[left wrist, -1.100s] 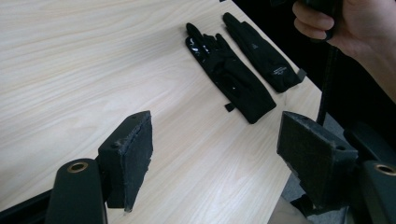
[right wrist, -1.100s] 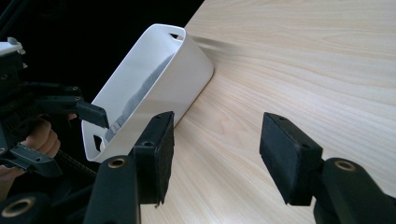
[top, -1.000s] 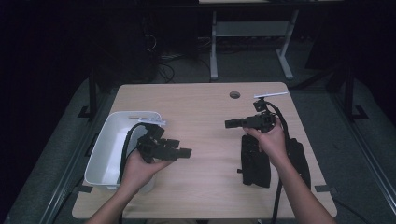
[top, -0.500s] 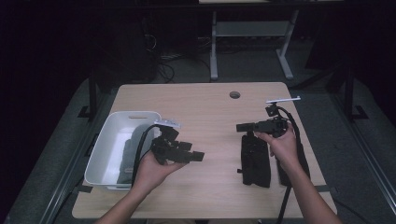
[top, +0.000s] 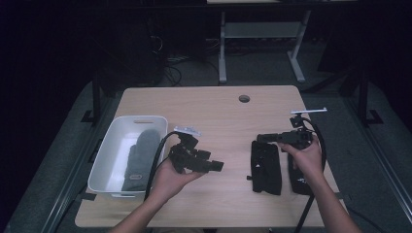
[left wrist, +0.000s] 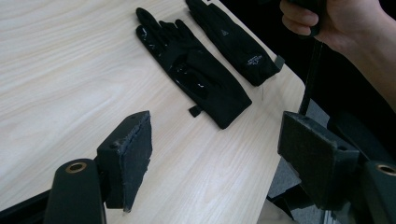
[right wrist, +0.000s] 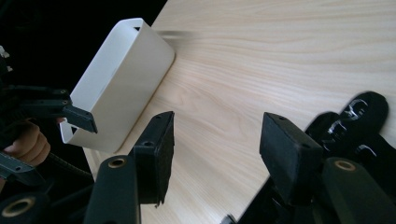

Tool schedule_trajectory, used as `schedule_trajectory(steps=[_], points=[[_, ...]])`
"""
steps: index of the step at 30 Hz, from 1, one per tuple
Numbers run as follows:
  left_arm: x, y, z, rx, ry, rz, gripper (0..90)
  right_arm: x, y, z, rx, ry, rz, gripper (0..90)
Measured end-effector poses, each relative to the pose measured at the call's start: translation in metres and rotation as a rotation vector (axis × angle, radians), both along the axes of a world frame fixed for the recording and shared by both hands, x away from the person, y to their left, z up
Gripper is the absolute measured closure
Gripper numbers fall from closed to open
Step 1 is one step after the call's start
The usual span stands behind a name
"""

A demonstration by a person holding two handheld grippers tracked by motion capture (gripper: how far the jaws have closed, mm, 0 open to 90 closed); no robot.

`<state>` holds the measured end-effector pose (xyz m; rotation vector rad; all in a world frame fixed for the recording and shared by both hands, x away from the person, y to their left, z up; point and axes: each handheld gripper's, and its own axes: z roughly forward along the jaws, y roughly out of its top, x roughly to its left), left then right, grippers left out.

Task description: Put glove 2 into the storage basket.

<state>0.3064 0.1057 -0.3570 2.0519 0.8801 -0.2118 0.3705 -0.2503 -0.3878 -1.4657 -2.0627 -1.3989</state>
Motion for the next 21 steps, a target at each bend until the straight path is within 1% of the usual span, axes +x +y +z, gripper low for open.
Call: schedule_trajectory(steps=[10, 12, 13, 16, 17, 21], points=[[0.0, -0.015, -0.006, 0.007, 0.008, -0.024, 25.9, -0.011, -0.024, -0.008, 0.0, 0.007, -0.044, 45.2], [0.0, -0.018, -0.008, 0.001, 0.018, -0.028, 25.8, -0.013, -0.029, -0.01, -0.001, 0.013, -0.053, 45.8], [-0.001, -0.02, -0.009, -0.002, 0.016, -0.03, 25.7, -0.014, -0.031, -0.012, -0.003, 0.015, -0.056, 45.8], [-0.001, -0.025, -0.012, -0.003, 0.024, -0.042, 25.6, -0.017, -0.036, -0.016, -0.003, 0.02, -0.065, 45.9], [-0.002, -0.027, -0.013, -0.001, 0.024, -0.045, 25.6, -0.017, -0.038, -0.017, -0.005, 0.028, -0.067, 45.7], [-0.002, -0.034, -0.016, -0.001, 0.027, -0.056, 25.5, -0.02, -0.043, -0.02, -0.008, 0.027, -0.076, 45.9]])
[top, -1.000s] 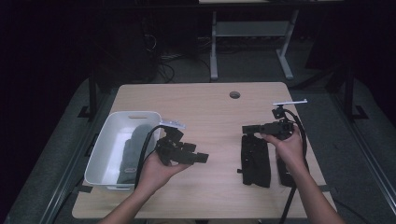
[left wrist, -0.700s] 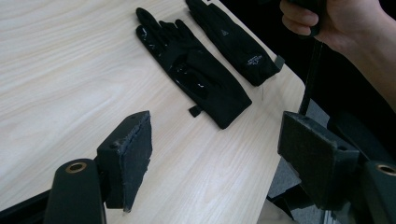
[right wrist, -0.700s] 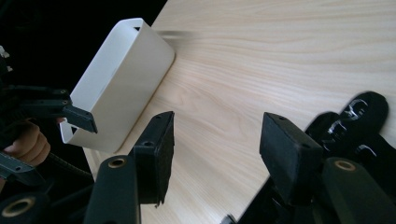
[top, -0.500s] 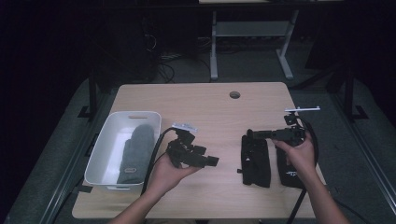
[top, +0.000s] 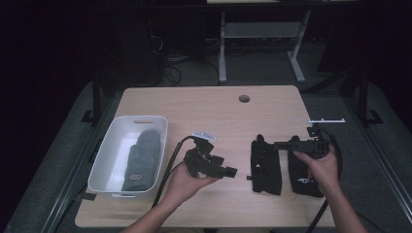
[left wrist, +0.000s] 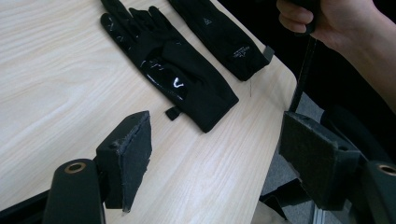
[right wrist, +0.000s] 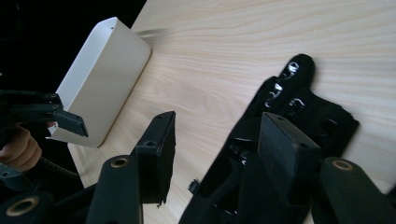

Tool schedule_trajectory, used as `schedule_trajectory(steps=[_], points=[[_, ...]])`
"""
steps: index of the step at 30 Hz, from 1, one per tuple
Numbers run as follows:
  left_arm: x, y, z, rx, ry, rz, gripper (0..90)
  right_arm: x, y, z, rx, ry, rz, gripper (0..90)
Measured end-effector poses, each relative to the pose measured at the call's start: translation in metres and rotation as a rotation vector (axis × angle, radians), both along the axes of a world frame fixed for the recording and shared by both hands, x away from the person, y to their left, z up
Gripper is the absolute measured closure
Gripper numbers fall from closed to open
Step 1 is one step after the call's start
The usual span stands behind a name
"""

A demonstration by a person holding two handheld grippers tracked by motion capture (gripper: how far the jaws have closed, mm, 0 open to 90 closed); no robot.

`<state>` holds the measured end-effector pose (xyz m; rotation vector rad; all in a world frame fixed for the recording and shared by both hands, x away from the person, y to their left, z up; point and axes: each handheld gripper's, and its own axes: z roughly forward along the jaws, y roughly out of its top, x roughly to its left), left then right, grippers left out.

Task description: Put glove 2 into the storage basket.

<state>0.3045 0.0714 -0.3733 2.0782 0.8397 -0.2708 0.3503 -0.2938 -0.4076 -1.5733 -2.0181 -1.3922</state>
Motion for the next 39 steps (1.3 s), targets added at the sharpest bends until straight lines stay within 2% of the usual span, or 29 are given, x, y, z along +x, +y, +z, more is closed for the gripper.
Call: schedule_trajectory(steps=[18, 25, 29, 39], points=[[0.003, -0.025, -0.016, -0.008, 0.021, -0.029, 25.1, -0.017, -0.033, -0.02, -0.058, 0.022, -0.048, 47.8], [0.003, -0.034, -0.021, -0.013, 0.022, -0.04, 25.1, -0.023, -0.048, -0.028, -0.11, 0.027, -0.072, 49.7], [0.002, -0.038, -0.023, -0.014, 0.028, -0.046, 25.1, -0.025, -0.054, -0.031, -0.118, 0.029, -0.086, 51.4], [0.002, -0.042, -0.024, -0.013, 0.031, -0.056, 25.0, -0.03, -0.068, -0.04, -0.184, 0.046, -0.112, 53.6]])
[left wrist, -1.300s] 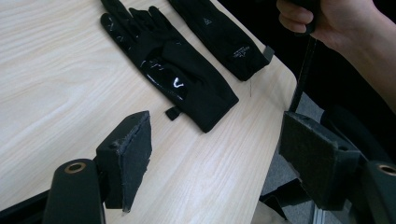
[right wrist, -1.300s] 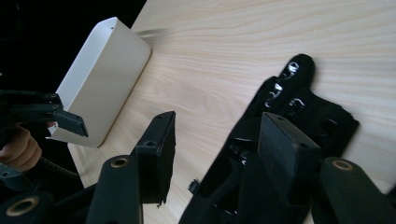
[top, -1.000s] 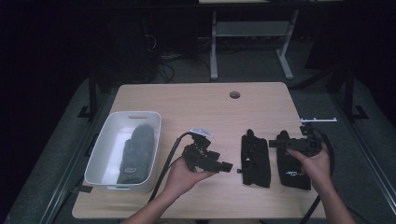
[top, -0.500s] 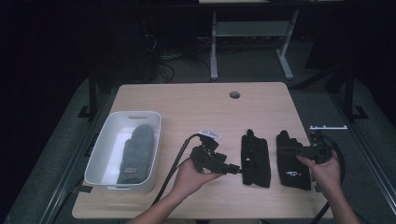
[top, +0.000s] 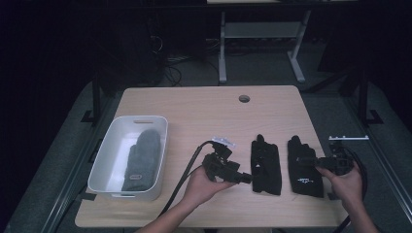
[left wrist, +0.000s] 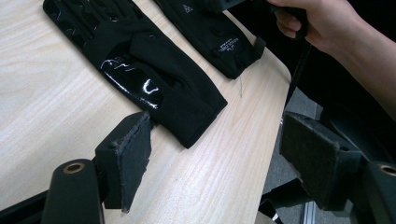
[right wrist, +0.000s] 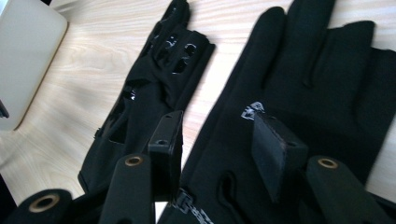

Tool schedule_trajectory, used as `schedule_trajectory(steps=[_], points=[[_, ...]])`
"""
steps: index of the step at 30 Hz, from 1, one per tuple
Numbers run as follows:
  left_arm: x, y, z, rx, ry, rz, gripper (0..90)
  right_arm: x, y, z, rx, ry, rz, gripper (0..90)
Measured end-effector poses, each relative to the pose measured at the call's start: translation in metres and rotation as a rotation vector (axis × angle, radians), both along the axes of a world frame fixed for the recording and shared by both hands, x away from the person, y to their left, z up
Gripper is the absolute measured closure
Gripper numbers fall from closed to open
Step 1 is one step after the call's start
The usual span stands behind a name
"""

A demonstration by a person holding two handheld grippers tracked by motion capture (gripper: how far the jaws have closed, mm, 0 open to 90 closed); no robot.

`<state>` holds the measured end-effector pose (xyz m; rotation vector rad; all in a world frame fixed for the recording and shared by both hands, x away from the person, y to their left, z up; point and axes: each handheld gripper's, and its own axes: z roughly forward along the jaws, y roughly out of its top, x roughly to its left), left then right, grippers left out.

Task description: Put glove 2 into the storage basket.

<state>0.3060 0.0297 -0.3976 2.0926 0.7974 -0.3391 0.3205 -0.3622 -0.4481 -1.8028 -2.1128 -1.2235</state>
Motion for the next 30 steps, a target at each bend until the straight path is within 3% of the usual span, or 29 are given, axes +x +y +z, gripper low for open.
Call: schedule_trajectory(steps=[7, 15, 30], points=[[-0.001, -0.002, -0.001, 0.001, 0.004, -0.007, 25.1, -0.001, -0.006, -0.003, -0.065, 0.0, -0.009, 54.3], [-0.001, -0.003, -0.002, 0.006, 0.006, -0.01, 25.0, -0.002, 0.003, -0.007, -0.187, -0.007, 0.013, 56.6], [-0.004, -0.003, -0.004, 0.005, 0.008, -0.01, 25.1, -0.009, 0.03, -0.004, -0.446, -0.101, 0.085, 61.9]])
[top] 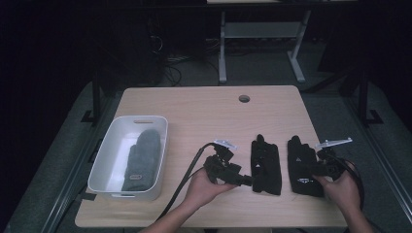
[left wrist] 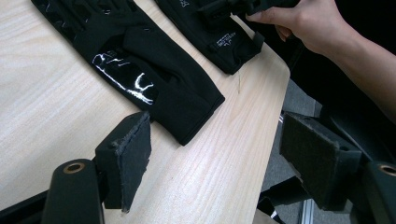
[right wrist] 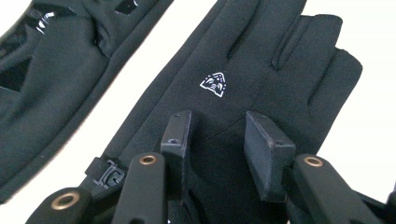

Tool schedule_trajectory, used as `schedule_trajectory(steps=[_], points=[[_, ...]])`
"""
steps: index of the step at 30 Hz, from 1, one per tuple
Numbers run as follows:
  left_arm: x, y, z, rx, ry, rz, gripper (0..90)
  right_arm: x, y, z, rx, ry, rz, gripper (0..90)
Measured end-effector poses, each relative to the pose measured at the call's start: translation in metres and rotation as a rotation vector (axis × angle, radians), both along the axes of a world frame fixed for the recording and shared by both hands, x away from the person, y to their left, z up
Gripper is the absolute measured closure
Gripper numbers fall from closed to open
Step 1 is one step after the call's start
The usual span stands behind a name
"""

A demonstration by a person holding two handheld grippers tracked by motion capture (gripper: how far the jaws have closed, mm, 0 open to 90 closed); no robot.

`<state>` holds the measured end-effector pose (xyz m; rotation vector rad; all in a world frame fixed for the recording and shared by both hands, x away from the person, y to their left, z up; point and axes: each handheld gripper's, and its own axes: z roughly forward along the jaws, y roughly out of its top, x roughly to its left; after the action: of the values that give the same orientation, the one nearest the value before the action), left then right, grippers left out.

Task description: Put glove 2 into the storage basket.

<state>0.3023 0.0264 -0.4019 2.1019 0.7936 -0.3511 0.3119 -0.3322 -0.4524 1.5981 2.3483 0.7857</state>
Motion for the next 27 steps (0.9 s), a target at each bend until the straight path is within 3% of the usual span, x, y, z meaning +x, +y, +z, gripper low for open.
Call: schedule_trajectory(steps=[7, 12, 19, 27], points=[[0.0, 0.0, 0.0, 0.002, -0.001, -0.003, 25.1, -0.002, 0.011, 0.001, -0.09, -0.026, 0.007, 67.1], [-0.001, 0.002, 0.0, 0.004, -0.002, -0.001, 25.1, -0.003, 0.015, 0.0, -0.099, -0.045, 0.008, 77.7], [0.0, 0.005, 0.002, -0.005, -0.001, 0.008, 25.1, -0.002, 0.014, 0.003, -0.075, -0.013, -0.018, 82.0], [0.0, 0.009, 0.005, -0.011, -0.002, 0.014, 25.1, -0.003, 0.012, 0.017, -0.016, -0.023, -0.046, 82.4]])
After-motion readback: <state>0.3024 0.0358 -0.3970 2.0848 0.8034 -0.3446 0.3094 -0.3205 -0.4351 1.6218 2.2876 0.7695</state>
